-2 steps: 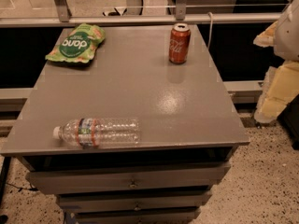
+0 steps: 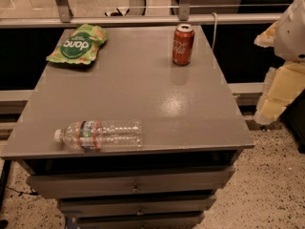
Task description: Place water bottle upright
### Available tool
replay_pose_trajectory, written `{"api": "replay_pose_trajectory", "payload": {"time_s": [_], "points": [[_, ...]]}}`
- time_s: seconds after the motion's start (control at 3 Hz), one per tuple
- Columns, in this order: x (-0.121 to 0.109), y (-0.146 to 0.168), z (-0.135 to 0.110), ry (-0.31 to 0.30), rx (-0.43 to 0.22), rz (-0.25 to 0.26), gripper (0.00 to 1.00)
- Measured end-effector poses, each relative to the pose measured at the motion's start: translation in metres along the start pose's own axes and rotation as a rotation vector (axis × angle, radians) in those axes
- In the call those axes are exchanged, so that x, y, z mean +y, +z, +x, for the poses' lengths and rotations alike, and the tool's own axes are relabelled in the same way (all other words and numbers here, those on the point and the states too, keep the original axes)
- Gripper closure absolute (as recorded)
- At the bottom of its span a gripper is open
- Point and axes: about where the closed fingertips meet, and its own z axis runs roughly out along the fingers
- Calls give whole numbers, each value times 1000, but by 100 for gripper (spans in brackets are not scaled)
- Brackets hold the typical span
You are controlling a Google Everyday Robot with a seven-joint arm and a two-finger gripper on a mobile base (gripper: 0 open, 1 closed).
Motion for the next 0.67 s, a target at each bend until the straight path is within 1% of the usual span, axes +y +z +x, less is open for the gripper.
{"api": "replay_pose_trajectory", "payload": {"time_s": [0.33,0.67], "points": [[3,6,-46,-14,-40,0,0],[16,14,-104,-14,-87,-30,0]]}}
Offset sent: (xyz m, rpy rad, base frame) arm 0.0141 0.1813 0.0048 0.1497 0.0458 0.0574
